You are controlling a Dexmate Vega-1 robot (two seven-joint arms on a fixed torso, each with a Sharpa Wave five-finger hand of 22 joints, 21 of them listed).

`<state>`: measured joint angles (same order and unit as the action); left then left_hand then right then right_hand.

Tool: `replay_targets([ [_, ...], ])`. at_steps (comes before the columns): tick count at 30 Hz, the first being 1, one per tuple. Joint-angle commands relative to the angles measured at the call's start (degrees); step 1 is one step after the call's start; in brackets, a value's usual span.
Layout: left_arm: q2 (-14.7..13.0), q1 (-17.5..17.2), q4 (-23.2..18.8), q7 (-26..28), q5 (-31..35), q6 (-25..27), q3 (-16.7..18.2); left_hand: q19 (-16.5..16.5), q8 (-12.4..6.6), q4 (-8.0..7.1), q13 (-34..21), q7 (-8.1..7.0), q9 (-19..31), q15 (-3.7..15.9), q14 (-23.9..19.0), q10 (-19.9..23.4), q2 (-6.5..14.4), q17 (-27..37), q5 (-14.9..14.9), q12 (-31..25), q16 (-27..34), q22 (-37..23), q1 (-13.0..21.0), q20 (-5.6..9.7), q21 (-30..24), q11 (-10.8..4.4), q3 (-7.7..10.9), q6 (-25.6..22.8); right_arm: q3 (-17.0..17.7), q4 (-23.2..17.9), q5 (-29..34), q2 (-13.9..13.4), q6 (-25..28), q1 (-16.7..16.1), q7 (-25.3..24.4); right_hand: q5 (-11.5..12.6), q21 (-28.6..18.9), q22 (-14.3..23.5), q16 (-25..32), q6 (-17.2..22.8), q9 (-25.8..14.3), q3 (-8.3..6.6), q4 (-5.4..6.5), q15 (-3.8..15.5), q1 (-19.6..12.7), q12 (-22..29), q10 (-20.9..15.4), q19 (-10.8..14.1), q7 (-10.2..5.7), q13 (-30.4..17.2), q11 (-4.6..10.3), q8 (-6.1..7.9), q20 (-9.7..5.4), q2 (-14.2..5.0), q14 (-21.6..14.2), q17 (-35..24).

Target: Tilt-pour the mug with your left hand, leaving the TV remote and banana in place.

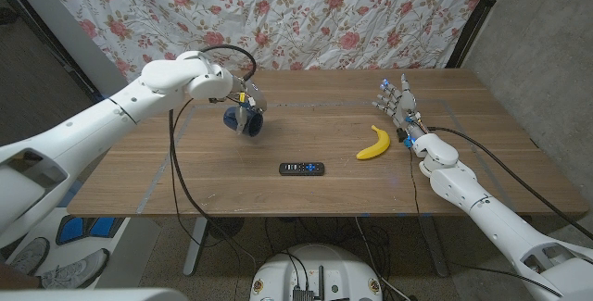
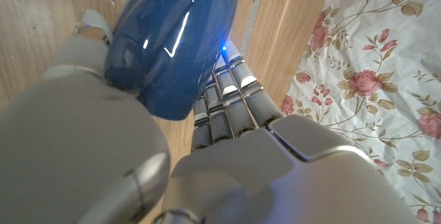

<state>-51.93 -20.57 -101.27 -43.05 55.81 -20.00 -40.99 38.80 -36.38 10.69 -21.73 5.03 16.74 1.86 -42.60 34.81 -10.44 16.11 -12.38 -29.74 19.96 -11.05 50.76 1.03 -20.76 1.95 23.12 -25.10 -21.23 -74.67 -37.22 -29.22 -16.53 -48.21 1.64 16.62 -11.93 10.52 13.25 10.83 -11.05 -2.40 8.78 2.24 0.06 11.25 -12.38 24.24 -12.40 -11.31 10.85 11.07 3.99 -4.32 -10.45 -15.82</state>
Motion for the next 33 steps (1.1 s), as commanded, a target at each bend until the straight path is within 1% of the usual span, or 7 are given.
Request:
replay_targets([
  [1, -0.9, -2.6, 0.3, 3.4, -4.3, 4.2, 2.3, -0.2, -15.89, -0.94, -14.2, -3.21, 0.0, 9.89, -2.8, 9.6, 17.9, 5.6, -0.1, -1.4, -0.3, -0.2, 6.3, 0.27, -0.4, -9.33, 1.23, -4.0, 0.0, 0.0, 0.0, 0.0, 0.0, 0.0, 0.0, 0.3, -0.4, 0.3, 0.3, 0.1, -0.1, -0.04, 0.22, 2.92, 0.1, 0.3, -0.3, 0.2, -0.37, -0.2, 0.23, 0.21, 0.06, -0.52, -0.4, -0.1],
  [7, -1.7, -4.1, -0.1, 5.3, -6.8, 6.5, 3.5, 0.0, -15.93, -0.98, -13.9, -3.29, -0.1, 9.83, -3.1, 9.8, 17.7, 5.6, -0.1, -1.2, -0.4, -0.2, 6.1, 0.32, -0.5, -9.31, 1.22, -4.2, 0.0, 0.0, 0.0, 0.0, 0.0, 0.0, 0.0, 0.3, -0.4, 0.3, 0.3, 0.1, -0.1, -0.04, 0.22, 2.89, 0.1, 0.3, -0.3, 0.2, -0.37, -0.2, 0.14, 0.21, 0.05, -0.52, -0.4, -0.1],
  [12, -2.5, -6.2, -0.3, 7.3, -10.7, 8.9, 5.3, 0.1, -15.99, -0.98, -13.6, -3.27, -0.3, 9.81, -3.3, 10.1, 17.7, 5.5, -0.1, -1.1, -0.6, -0.2, 5.9, 0.31, -0.6, -9.32, 1.31, -4.5, 0.0, 0.0, 0.0, 0.0, 0.0, 0.0, 0.0, 0.3, -0.4, 0.3, 0.3, 0.1, -0.1, -0.04, 0.23, 2.89, 0.1, 0.3, -0.3, 0.2, -0.37, -0.2, 0.15, 0.21, 0.06, -0.53, -0.3, -0.1],
  [14, -2.8, -6.4, -0.4, 7.6, -11.3, 8.9, 5.3, 0.1, -15.93, -1.04, -13.5, -3.1, -0.4, 9.6, -3.1, 9.8, 17.7, 5.4, -0.1, -0.9, -0.8, -0.2, 5.7, 0.26, -0.6, -9.0, 1.32, -4.4, 0.0, 0.0, 0.0, 0.0, 0.0, 0.0, 0.0, 0.3, -0.4, 0.3, 0.3, 0.1, -0.1, -0.04, 0.22, 2.83, 0.1, 0.3, -0.3, 0.3, -0.37, -0.2, 0.14, 0.21, 0.04, -0.53, -0.4, -0.1],
  [16, -3.1, -7.0, -0.6, 8.4, -12.3, 9.2, 5.7, 0.0, -15.91, -1.07, -13.4, -3.06, -0.4, 9.6, -3.2, 9.8, 17.7, 5.3, -0.1, -0.7, -0.9, -0.1, 5.6, 0.19, -0.6, -9.08, 1.38, -4.5, 0.0, 0.0, 0.0, 0.0, 0.0, 0.0, 0.0, 0.3, -0.4, 0.3, 0.3, 0.1, -0.1, -0.04, 0.22, 2.81, 0.0, 0.3, -0.3, 0.3, -0.37, -0.2, 0.14, 0.21, 0.07, -0.53, -0.4, -0.1],
  [25, -4.1, -9.9, -1.0, 12.7, -17.8, 11.9, 8.0, 0.1, -15.79, -1.05, -13.2, -3.11, -0.7, 9.6, -3.4, 10.0, 17.6, 5.2, 0.0, -0.5, -1.0, -0.1, 5.3, 0.15, -0.6, -8.91, 1.41, -4.4, 0.0, 0.1, 0.0, 0.0, -0.1, 0.0, 0.0, 0.3, -0.4, 0.3, 0.3, 0.1, -0.1, -0.04, 0.22, 2.85, 0.1, 0.3, -0.3, 0.2, -0.37, -0.2, 0.13, 0.22, 0.08, -0.53, -0.4, -0.1],
  [33, -5.4, -13.6, -2.0, 17.4, -22.8, 14.5, 10.5, 0.3, -15.91, -0.95, -13.0, -3.03, -0.9, 9.61, -3.6, 10.4, 17.6, 5.2, 0.0, -0.5, -1.1, -0.1, 5.3, 0.2, -0.8, -9.12, 1.53, -4.9, 0.0, 0.1, 0.0, 0.0, -0.1, 0.0, 0.0, 0.3, -0.4, 0.3, 0.3, 0.1, -0.1, -0.05, 0.22, 2.84, 0.1, 0.3, -0.2, 0.2, -0.37, -0.2, 0.2, 0.21, 0.08, -0.54, -0.4, -0.1],
])
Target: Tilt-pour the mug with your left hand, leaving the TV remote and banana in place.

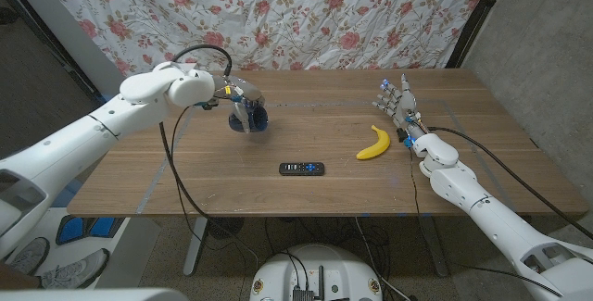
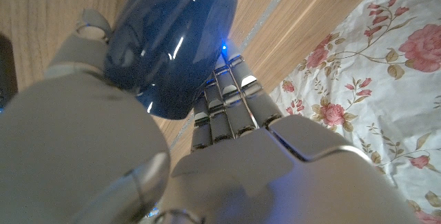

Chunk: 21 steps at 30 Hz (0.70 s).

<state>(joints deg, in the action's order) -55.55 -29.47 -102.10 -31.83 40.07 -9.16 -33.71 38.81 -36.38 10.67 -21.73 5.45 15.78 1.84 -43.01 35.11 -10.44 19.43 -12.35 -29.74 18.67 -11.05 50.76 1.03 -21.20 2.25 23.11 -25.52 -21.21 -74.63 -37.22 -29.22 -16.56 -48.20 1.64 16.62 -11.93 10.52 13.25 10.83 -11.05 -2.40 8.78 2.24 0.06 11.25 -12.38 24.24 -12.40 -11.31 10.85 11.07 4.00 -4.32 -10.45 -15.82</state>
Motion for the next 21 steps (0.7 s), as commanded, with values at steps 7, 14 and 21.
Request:
replay_targets([
  [7, -3.1, -7.8, -1.8, 10.1, -10.1, 4.8, 4.6, 0.6, -15.93, -0.87, -13.1, -3.44, -0.2, 9.8, -3.7, 10.7, 17.6, 2.0, 0.0, -0.7, 0.3, -0.1, 5.2, 0.3, -0.5, -9.4, 1.58, -4.7, 0.0, 0.0, 0.0, 0.0, 0.0, 0.0, 0.0, 0.3, -0.4, 0.3, 0.3, 0.1, -0.1, -0.05, 0.22, 2.89, 0.1, 0.3, -0.3, 0.2, -0.37, -0.2, 0.22, 0.21, 0.06, -0.53, -0.4, -0.1],
  [14, -3.8, -10.3, -1.7, 14.5, -12.2, 5.4, 5.6, 0.9, -16.06, -0.93, -13.1, -3.53, -0.3, 9.74, -4.2, 11.0, 17.6, 1.9, 0.0, -0.7, 0.2, -0.1, 4.9, 0.35, -0.7, -9.62, 1.66, -5.2, 0.0, 0.0, 0.0, 0.0, 0.0, 0.0, 0.0, 0.3, -0.4, 0.3, 0.3, 0.1, -0.1, -0.05, 0.21, 2.87, 0.0, 0.3, -0.3, 0.2, -0.37, -0.2, 0.08, 0.21, 0.04, -0.52, -0.4, -0.1],
  [21, -3.8, -12.2, -1.2, 17.8, -14.4, 5.4, 6.1, 1.0, -16.15, -0.92, -12.9, -3.62, -0.5, 9.84, -4.5, 11.4, 17.6, 1.8, 0.1, -0.6, 0.2, -0.1, 4.8, 0.52, -0.7, -9.68, 1.75, -5.6, 0.0, 0.0, 0.0, 0.0, 0.0, 0.0, 0.0, 0.3, -0.4, 0.3, 0.3, 0.1, -0.1, -0.04, 0.21, 2.95, 0.0, 0.3, -0.3, 0.2, -0.37, -0.2, 0.16, 0.2, 0.04, -0.52, -0.4, -0.1],
])
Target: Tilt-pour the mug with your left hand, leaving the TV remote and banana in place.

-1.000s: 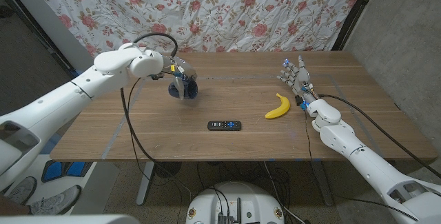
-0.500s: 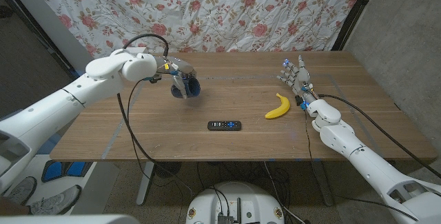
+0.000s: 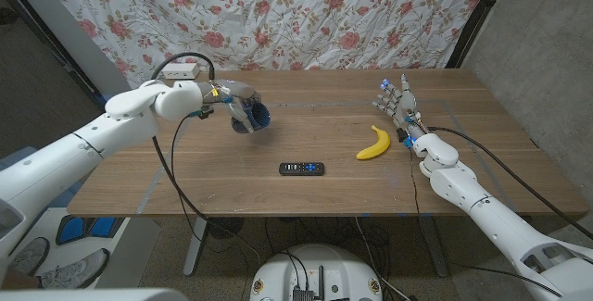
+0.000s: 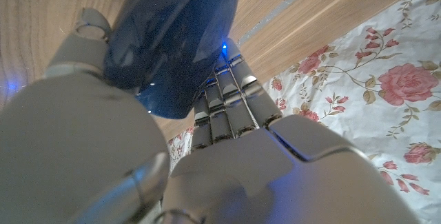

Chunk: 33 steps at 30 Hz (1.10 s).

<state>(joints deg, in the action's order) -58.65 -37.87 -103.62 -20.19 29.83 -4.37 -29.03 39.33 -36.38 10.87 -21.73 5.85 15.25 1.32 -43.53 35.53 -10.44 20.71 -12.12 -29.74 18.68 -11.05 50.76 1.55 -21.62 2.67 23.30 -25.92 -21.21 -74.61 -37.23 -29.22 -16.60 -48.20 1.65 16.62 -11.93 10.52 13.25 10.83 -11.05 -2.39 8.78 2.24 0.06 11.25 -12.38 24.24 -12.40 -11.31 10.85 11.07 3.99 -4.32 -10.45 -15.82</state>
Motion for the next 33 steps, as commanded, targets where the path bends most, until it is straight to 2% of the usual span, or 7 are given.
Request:
replay_targets([
  [1, -0.7, -3.9, 0.3, 6.4, -4.5, 0.9, 1.4, 0.5, -16.14, -1.13, -12.9, -4.14, 0.0, 10.38, -4.0, 11.0, 17.6, 0.5, -0.2, -0.6, 0.1, -0.1, 4.7, 0.08, -0.3, -10.11, 1.55, -5.2, 0.0, -0.1, 0.0, 0.0, 0.0, 0.0, 0.0, 0.3, -0.4, 0.3, 0.3, 0.1, -0.1, -0.04, 0.22, 2.96, 0.1, 0.3, -0.3, 0.2, -0.37, -0.2, 0.17, 0.2, 0.06, -0.52, -0.4, -0.1],
  [13, 0.4, -7.6, 1.5, 14.0, -8.9, 0.6, 2.9, 0.3, -16.13, -1.41, -12.8, -4.12, -0.3, 10.41, -4.1, 11.3, 17.6, 0.4, -0.1, -0.4, -0.3, -0.1, 3.9, 0.09, -0.3, -10.08, 1.57, -5.5, 0.0, 0.0, 0.0, 0.0, 0.0, 0.0, 0.0, 0.3, -0.4, 0.3, 0.3, 0.1, -0.1, -0.05, 0.22, 2.87, 0.1, 0.3, -0.3, 0.2, -0.37, -0.2, 0.12, 0.21, 0.04, -0.53, -0.4, -0.1],
  [22, 1.6, -11.9, 3.1, 21.1, -13.5, -0.1, 5.1, 0.3, -16.33, -1.33, -12.8, -4.3, -0.6, 10.45, -4.4, 12.1, 17.7, 0.5, 0.0, -0.5, -0.3, 0.0, 3.7, 0.14, -0.4, -10.24, 1.66, -6.2, 0.0, 0.0, 0.0, 0.0, 0.0, 0.0, 0.0, 0.3, -0.4, 0.3, 0.3, 0.1, -0.1, -0.05, 0.22, 2.83, 0.1, 0.3, -0.3, 0.3, -0.37, -0.2, 0.16, 0.21, 0.07, -0.53, -0.4, -0.1],
  [29, 2.4, -14.0, 4.2, 24.3, -16.0, -0.4, 5.6, 0.4, -16.33, -1.21, -12.9, -4.36, -0.8, 10.42, -4.5, 12.0, 17.9, 0.6, 0.0, -0.5, -0.3, 0.0, 3.7, 0.23, -0.4, -10.21, 1.82, -6.4, 0.0, -0.1, 0.0, 0.0, 0.0, 0.0, 0.0, 0.3, -0.4, 0.3, 0.3, 0.1, -0.1, -0.05, 0.22, 2.82, 0.1, 0.3, -0.3, 0.2, -0.37, -0.2, 0.2, 0.21, 0.05, -0.53, -0.4, -0.1],
  [33, 2.9, -15.1, 3.6, 25.8, -16.9, 1.1, 6.0, 0.3, -16.29, -1.22, -13.0, -4.33, -0.8, 10.33, -4.4, 12.0, 17.9, 0.6, 0.0, -0.5, -0.4, 0.0, 3.5, 0.24, -0.4, -10.18, 1.84, -6.4, 0.0, -0.1, 0.0, 0.0, 0.0, 0.0, 0.0, 0.3, -0.4, 0.3, 0.3, 0.1, -0.1, -0.05, 0.22, 2.93, 0.1, 0.3, -0.3, 0.2, -0.37, -0.2, 0.22, 0.21, 0.05, -0.53, -0.3, -0.1],
])
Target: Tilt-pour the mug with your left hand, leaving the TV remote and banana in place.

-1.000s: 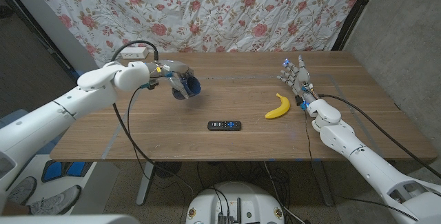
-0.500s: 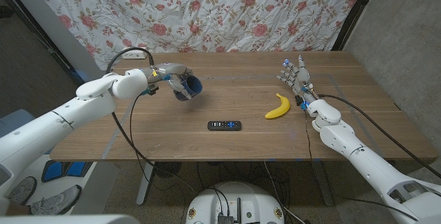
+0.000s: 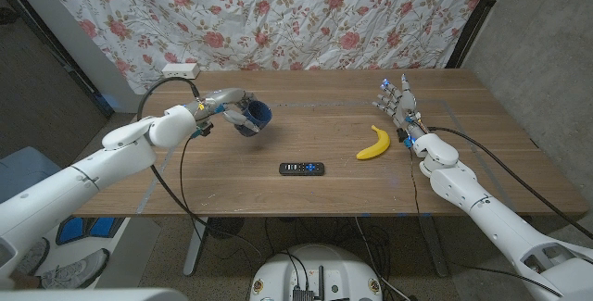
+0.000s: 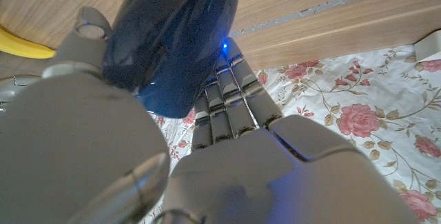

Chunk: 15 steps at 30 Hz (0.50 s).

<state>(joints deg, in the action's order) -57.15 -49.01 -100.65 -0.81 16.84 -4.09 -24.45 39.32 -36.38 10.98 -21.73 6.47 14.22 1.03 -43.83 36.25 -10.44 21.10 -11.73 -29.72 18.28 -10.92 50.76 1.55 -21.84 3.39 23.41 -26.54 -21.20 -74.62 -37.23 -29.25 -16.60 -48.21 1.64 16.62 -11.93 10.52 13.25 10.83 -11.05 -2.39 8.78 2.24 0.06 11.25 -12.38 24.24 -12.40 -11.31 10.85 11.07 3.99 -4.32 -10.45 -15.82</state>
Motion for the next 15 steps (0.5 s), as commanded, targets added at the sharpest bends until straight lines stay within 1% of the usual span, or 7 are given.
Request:
replay_targets([
  [1, 1.6, -4.0, 0.8, 6.5, -4.4, 0.7, 1.4, 0.3, -16.3, -1.32, -13.0, -4.98, 0.2, 10.6, -4.1, 11.3, 17.8, 0.2, -0.4, -0.5, 0.0, -0.2, 3.5, 0.27, -0.2, -11.02, 1.71, -5.8, 0.0, 0.0, 0.0, 0.0, 0.0, 0.0, 0.0, 0.3, -0.4, 0.3, 0.3, 0.1, -0.1, -0.05, 0.22, 2.84, 0.1, 0.3, -0.2, 0.2, -0.37, -0.2, 0.21, 0.21, 0.05, -0.53, -0.4, -0.1],
  [5, 2.3, -4.4, 1.4, 7.3, -5.4, 0.7, 1.1, 0.1, -16.24, -1.49, -13.0, -4.91, 0.1, 10.49, -4.1, 11.1, 18.0, 0.2, -0.3, -0.4, -0.1, -0.2, 3.2, 0.26, -0.2, -10.78, 1.73, -5.8, 0.0, 0.0, 0.0, 0.0, 0.0, 0.0, 0.0, 0.3, -0.4, 0.3, 0.3, 0.1, -0.1, -0.05, 0.22, 2.92, 0.1, 0.3, -0.3, 0.2, -0.37, -0.2, 0.2, 0.21, 0.03, -0.53, -0.4, -0.1],
  [13, 4.7, -6.4, 3.4, 12.1, -8.1, -1.4, 1.7, -0.2, -16.19, -1.44, -13.0, -4.89, -0.1, 10.22, -3.8, 11.2, 17.9, 0.0, -0.3, -0.2, -0.5, -0.2, 2.9, 0.24, -0.1, -10.91, 1.92, -5.8, 0.0, 0.0, 0.0, 0.0, 0.0, 0.0, 0.0, 0.3, -0.4, 0.3, 0.3, 0.1, -0.1, -0.05, 0.22, 2.89, 0.0, 0.3, -0.3, 0.2, -0.37, -0.2, 0.16, 0.21, 0.06, -0.52, -0.4, -0.1],
  [14, 4.8, -6.9, 2.7, 12.4, -8.3, 0.3, 1.9, -0.3, -16.18, -1.44, -13.0, -4.9, -0.1, 10.26, -3.7, 11.3, 18.0, 0.0, -0.3, -0.3, -0.5, -0.2, 2.9, 0.22, -0.1, -10.88, 1.93, -5.9, 0.0, 0.0, 0.0, 0.0, 0.0, 0.0, 0.0, 0.3, -0.4, 0.3, 0.3, 0.1, -0.1, -0.05, 0.22, 2.84, 0.0, 0.3, -0.3, 0.2, -0.37, -0.2, 0.18, 0.21, 0.06, -0.52, -0.4, -0.1],
  [15, 5.2, -7.2, 3.2, 13.0, -8.9, -0.2, 2.0, -0.3, -16.23, -1.41, -13.1, -5.07, -0.2, 10.28, -3.7, 11.4, 18.0, 0.1, -0.3, -0.3, -0.5, -0.2, 2.9, 0.2, -0.1, -11.17, 1.9, -6.0, 0.0, 0.0, 0.0, 0.0, 0.0, 0.0, 0.0, 0.3, -0.4, 0.3, 0.3, 0.1, -0.1, -0.05, 0.22, 2.8, 0.0, 0.3, -0.2, 0.3, -0.37, -0.2, 0.18, 0.21, 0.05, -0.52, -0.4, -0.1],
])
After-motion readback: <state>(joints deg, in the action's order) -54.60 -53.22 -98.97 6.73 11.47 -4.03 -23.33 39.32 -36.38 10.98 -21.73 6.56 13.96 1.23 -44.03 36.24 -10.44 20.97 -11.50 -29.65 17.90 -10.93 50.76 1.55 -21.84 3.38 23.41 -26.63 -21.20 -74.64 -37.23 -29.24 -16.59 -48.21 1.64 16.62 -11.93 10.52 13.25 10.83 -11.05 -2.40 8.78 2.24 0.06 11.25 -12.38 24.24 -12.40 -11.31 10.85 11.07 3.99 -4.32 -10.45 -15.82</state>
